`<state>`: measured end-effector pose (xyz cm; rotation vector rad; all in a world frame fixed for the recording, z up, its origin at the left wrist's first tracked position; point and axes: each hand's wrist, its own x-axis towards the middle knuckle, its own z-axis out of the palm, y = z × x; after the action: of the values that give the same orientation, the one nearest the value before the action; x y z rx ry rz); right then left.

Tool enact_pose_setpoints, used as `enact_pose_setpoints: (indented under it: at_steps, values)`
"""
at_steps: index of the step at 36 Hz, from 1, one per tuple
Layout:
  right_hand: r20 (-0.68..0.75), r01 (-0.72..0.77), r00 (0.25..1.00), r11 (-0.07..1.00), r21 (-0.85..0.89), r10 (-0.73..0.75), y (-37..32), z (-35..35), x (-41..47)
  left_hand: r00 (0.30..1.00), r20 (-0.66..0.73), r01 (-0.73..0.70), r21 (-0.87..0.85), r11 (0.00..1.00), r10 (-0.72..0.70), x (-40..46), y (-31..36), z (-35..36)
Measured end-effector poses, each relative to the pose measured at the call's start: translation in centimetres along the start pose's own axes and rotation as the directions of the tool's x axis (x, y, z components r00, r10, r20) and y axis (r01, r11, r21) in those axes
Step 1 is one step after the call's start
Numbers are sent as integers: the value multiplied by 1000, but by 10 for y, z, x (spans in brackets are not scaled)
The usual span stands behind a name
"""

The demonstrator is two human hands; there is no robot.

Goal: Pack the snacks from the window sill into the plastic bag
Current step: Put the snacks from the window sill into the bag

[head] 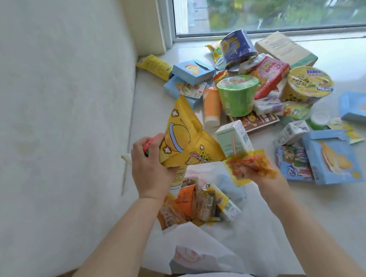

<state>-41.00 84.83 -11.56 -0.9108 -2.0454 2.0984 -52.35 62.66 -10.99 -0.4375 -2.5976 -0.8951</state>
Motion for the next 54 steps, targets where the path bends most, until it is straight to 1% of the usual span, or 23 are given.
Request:
enact_pose_setpoints:
  at_steps: [6, 8, 10, 12, 15, 20, 23, 25, 33, 36, 38, 39, 40, 42, 43, 44, 45, 47, 49, 50, 52, 53, 54]
  values:
    - [1, -28, 1000, 991, 129, 28, 6, -16, -22, 988, -128, -89, -52, 995, 82, -27, 13, -12]
    - [12, -42, 999, 991, 125, 41, 7, -18, -23, 984, -76, -162, -49, 985, 158, -38, 16, -10]
    - [8, -41, 999, 994, 98, 41, 12, -20, -23, 965, 76, -251, -35, 967, 253, -51, 12, -2]
    - [-6, -75, 997, 997, 33, 76, 21, -19, -22, 905, 278, -331, -17, 944, 322, -72, -1, 11]
    - [8, -98, 995, 990, -100, 99, 27, -14, -25, 769, 567, -362, 4, 932, 296, -99, -22, 23]
    - [-5, -82, 996, 946, -313, 85, 37, -9, -25, 596, 757, -371, -37, 928, 268, -103, -40, 16]
    - [-36, -94, 996, 921, -378, 87, 38, -6, -28, 434, 896, -420, 106, 901, 97, -103, -50, 9]
    - [-54, -99, 995, 922, -375, 85, 41, -4, -29, 377, 924, -405, 232, 885, -70, -103, -47, 10]
    - [-38, -52, 999, 887, -460, 38, 41, 4, -27, 406, 902, -431, 332, 839, -149, -82, -20, 38]
    - [-36, -55, 998, 874, -482, 43, 35, 9, -25, 330, 938, -353, 229, 907, -108, -91, -25, 32]
    - [-11, -15, 1000, 841, -541, 10, 33, 14, -22, 296, 951, -246, 161, 956, -84, -92, -26, 23]
    - [7, 16, 1000, 816, -578, -15, 32, 17, -21, 320, 944, -150, 129, 980, -76, -90, -27, 19]
    - [20, 45, 999, 792, -608, -42, 31, 21, -21, 395, 916, -31, 93, 995, -73, -86, -27, 15]
    - [36, 68, 998, 745, -663, -59, 29, 30, -19, 654, 747, 169, 8, 986, -118, -75, -32, 12]
    - [42, 75, 997, 718, -692, -63, 28, 34, -18, 752, 634, 227, 8, 974, -180, -67, -38, 13]
    - [53, 85, 996, 690, -719, -67, 28, 39, -17, 803, 540, 263, 58, 963, -251, -59, -46, 13]
    - [68, 93, 996, 667, -739, -63, 28, 44, -17, 818, 480, 280, 149, 948, -317, -50, -57, 14]
    - [94, 106, 994, 642, -759, -54, 31, 52, -19, 770, 477, 259, 373, 891, -423, -35, -81, 20]
    - [115, 119, 992, 610, -783, -45, 32, 60, -20, 668, 540, 178, 552, 814, -512, -26, -100, 24]
    - [124, 127, 991, 586, -801, -45, 33, 63, -20, 615, 567, 161, 589, 792, -547, -24, -104, 25]
    - [145, 145, 989, 525, -839, -42, 36, 70, -20, 577, 585, 248, 539, 805, -570, -21, -104, 23]
    - [152, 155, 987, 499, -852, -47, 36, 74, -20, 590, 581, 346, 447, 825, -562, -19, -103, 21]
    - [157, 163, 986, 477, -863, -53, 35, 79, -20, 629, 547, 448, 325, 833, -552, -16, -100, 18]
